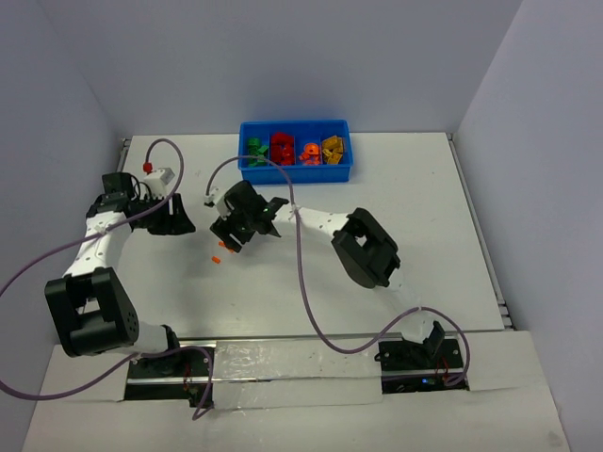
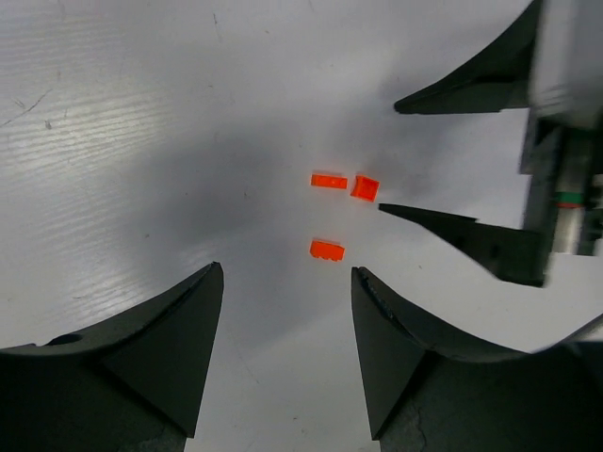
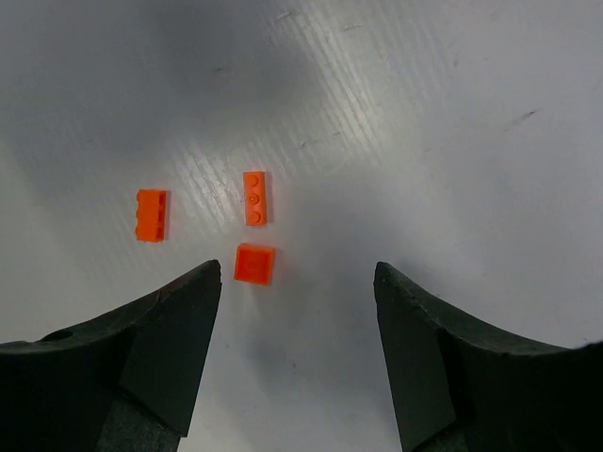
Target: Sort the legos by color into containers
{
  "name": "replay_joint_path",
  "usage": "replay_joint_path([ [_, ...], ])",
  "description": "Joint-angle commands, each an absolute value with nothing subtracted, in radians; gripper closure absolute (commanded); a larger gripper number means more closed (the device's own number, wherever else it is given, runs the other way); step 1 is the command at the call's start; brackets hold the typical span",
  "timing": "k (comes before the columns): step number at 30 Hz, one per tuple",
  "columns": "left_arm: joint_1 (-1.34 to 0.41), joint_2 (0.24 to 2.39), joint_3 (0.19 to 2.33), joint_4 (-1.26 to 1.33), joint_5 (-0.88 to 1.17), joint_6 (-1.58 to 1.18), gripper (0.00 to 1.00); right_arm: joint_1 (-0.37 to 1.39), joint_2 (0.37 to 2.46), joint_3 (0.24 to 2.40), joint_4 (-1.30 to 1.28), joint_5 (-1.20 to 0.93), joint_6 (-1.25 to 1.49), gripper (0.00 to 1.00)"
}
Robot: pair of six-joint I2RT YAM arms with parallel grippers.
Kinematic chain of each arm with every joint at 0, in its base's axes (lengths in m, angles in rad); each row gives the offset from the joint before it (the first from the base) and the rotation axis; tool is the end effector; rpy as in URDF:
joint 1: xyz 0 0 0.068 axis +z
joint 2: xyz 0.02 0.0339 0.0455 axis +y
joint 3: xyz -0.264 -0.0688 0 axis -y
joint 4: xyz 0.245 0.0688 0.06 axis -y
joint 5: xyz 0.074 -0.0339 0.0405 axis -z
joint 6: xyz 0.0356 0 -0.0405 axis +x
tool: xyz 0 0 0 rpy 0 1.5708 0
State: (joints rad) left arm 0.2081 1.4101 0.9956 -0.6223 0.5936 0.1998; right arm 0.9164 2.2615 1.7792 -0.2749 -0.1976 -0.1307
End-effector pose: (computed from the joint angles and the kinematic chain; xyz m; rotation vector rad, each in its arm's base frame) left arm 0.2770 0.0381 0.2412 0.1943 2.4442 -0.5964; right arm 0.3062 0.4107 0.1817 -1.2841 2.0200 0.6134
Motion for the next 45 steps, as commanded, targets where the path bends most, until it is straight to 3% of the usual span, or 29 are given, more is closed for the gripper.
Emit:
replay_joint_path([
  [1, 0.221, 1.404, 1.051, -0.600, 0.629, 0.185, 0.34, 0.940, 2.313, 1.874, -0.344, -0.180, -0.132, 0.27],
  [6, 0.229, 1.411, 1.063, -0.608, 0.633, 0.194, 0.34, 0.945, 2.350, 1.885, -0.352, -0.175, -0.142, 0.32],
  [14, 0.245, 1.424, 1.079, -0.609, 0.631, 0.208, 0.34, 0.951, 2.370, 1.852, -0.339, -0.148, -0.167, 0.51],
  [29, 0.254, 1.433, 1.075, -0.606, 0.620, 0.222, 0.34, 0.983, 2.385, 1.838, -0.305, -0.112, -0.175, 0.60],
  [39, 0.255, 1.446, 1.091, -0.612, 0.621, 0.222, 0.34, 0.982, 2.367, 1.816, -0.298, -0.095, -0.175, 0.81],
  [45, 0.242, 1.454, 1.069, -0.621, 0.638, 0.233, 0.33, 0.971, 2.240, 1.680, -0.255, -0.092, -0.167, 0.92],
])
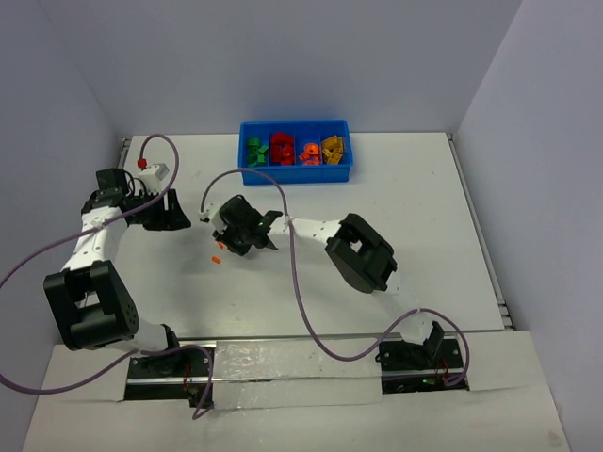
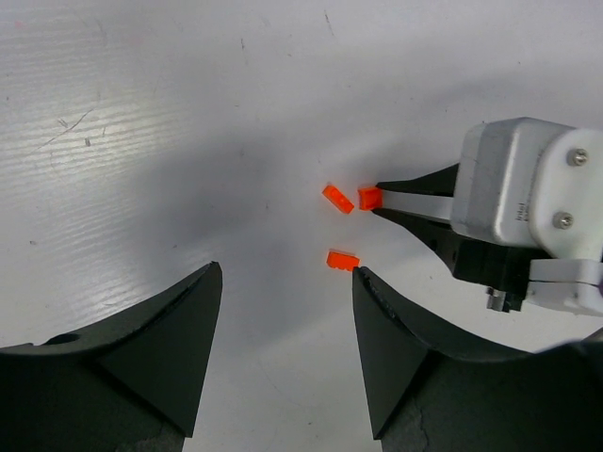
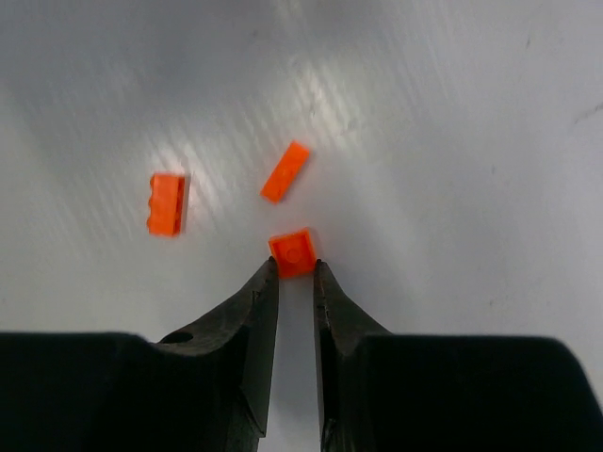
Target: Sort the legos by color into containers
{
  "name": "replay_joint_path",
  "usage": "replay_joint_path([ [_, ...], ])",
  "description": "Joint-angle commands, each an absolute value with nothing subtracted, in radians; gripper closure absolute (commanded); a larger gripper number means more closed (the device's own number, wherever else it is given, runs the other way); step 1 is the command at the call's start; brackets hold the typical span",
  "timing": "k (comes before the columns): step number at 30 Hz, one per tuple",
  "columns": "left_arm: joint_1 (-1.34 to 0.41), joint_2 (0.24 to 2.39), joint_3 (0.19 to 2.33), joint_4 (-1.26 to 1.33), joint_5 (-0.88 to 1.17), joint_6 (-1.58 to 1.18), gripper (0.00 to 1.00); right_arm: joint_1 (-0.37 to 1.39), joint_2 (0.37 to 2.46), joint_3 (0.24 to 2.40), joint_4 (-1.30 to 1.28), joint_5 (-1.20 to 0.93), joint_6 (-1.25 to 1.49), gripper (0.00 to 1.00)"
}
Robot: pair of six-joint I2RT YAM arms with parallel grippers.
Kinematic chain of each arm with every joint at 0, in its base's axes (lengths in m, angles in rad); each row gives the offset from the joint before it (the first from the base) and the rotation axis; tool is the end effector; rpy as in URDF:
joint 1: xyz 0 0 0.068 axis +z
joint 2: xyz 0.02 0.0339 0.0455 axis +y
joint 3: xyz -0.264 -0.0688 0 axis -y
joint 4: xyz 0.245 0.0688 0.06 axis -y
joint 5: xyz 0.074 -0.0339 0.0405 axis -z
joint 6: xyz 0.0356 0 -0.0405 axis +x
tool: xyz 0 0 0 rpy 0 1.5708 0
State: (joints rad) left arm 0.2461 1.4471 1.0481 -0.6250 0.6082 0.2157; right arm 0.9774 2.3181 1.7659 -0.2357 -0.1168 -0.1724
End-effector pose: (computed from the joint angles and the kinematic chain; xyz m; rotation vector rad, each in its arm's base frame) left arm 0.2864 0.0510 0.2474 0.1761 2.4214 -0.5836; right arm 0.2854 0.4306 0.1522 -1.3617 1.9946 0.5202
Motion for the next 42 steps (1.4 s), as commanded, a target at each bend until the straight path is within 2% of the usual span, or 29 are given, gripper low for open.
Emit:
replay_joint_path([
  [1, 0.237, 1.452, 1.065, -0.617, 0.630, 0.233, 0.33, 0.968, 2.215, 1.655, -0.248, -0.095, -0.165, 0.94],
  [5, 0.212, 1.444, 1.038, -0.598, 0.617, 0.227, 0.32, 0.955, 2.112, 1.552, -0.219, -0.110, -0.158, 1.00],
  [12, 0.141, 1.443, 1.006, -0.573, 0.598, 0.206, 0.31, 0.937, 1.972, 1.411, -0.200, -0.132, -0.144, 1.00],
  [23, -0.091, 1.461, 0.953, -0.483, 0.350, 0.135, 0.32, 0.858, 1.805, 1.296, -0.218, -0.150, -0.131, 1.00],
  [34, -0.127, 1.610, 1.043, -0.553, 0.378, 0.419, 0.38, 0.720, 1.661, 1.228, -0.268, -0.183, -0.127, 1.00],
  [42, -0.137, 1.690, 1.095, -0.571, 0.384, 0.528, 0.41, 0.672, 1.622, 1.206, -0.287, -0.190, -0.122, 1.00],
])
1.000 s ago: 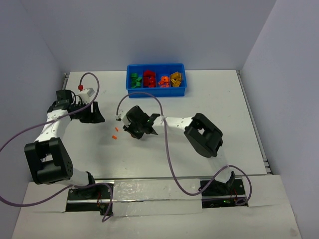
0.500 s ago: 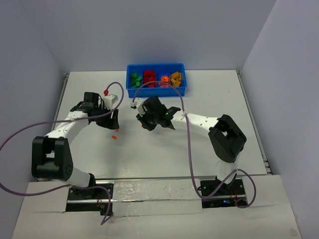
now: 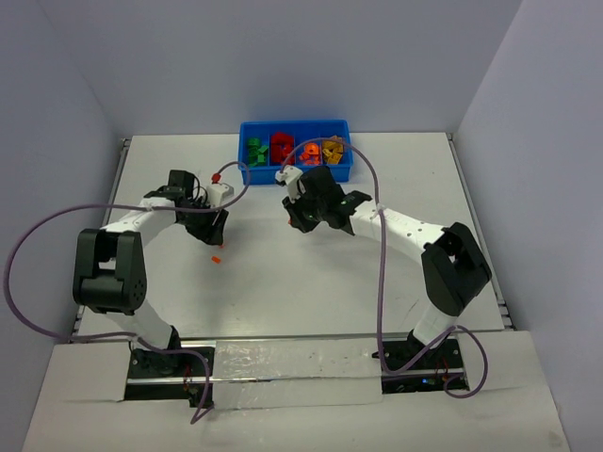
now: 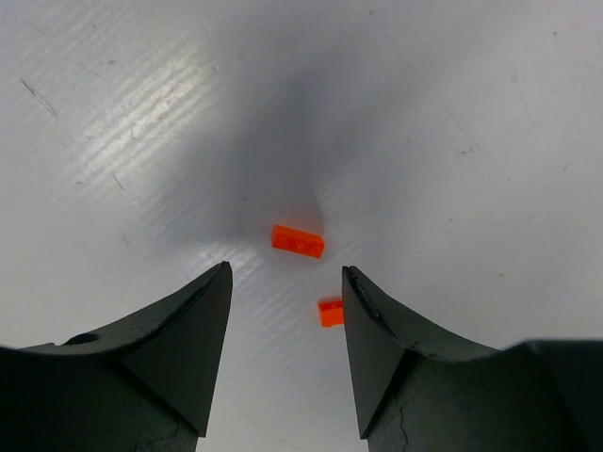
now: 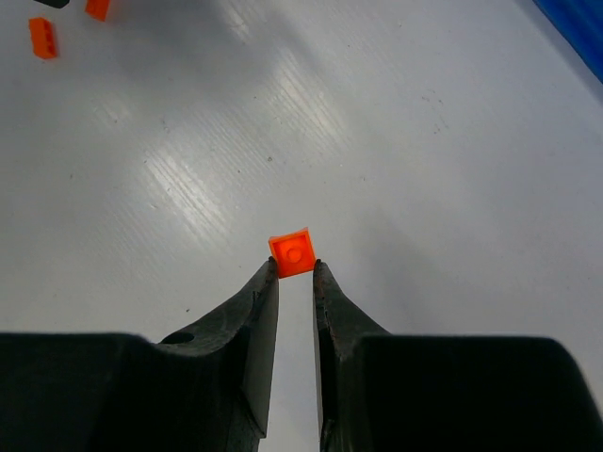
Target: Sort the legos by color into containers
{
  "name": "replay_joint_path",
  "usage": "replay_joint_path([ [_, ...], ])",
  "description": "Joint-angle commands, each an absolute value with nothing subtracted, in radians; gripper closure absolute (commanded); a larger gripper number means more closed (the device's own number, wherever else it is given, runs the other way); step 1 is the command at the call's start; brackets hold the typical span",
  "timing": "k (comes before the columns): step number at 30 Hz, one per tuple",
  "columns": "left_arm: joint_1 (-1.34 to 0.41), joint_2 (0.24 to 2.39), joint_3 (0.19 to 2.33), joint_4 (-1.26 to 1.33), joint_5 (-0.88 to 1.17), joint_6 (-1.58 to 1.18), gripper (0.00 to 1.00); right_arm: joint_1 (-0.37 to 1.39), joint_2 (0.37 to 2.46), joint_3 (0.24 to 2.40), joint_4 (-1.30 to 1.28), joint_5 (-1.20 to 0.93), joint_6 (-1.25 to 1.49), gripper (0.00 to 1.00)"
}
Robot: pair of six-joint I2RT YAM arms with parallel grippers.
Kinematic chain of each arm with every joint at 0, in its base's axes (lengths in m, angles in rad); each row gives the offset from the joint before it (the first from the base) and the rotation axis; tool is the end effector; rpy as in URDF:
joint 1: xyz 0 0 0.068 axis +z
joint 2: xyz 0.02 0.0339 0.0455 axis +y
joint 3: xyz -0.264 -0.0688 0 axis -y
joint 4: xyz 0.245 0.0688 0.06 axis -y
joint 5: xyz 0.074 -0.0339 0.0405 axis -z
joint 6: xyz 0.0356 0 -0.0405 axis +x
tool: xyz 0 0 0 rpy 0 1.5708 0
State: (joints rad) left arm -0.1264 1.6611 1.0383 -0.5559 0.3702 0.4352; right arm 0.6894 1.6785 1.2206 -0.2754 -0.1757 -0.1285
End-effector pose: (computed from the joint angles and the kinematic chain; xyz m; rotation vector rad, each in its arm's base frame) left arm 0.3146 -0.0530 0.1832 0.8355 2.5386 -0.4126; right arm 0.2859 0.2438 0.2485 -1.0139 2.1090 0.4859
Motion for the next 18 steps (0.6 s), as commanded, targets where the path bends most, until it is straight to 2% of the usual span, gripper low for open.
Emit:
replay_joint_path([
  [1, -0.141, 1.699, 1.099, -0.571, 0.383, 0.540, 0.41, 0.665, 1.618, 1.203, -0.290, -0.189, -0.122, 1.00],
  [13, -0.189, 1.767, 1.118, -0.594, 0.370, 0.589, 0.42, 0.621, 1.612, 1.210, -0.305, -0.190, -0.121, 1.00],
  [18, -0.190, 1.779, 1.103, -0.578, 0.337, 0.600, 0.45, 0.615, 1.614, 1.216, -0.310, -0.195, -0.120, 1.00],
])
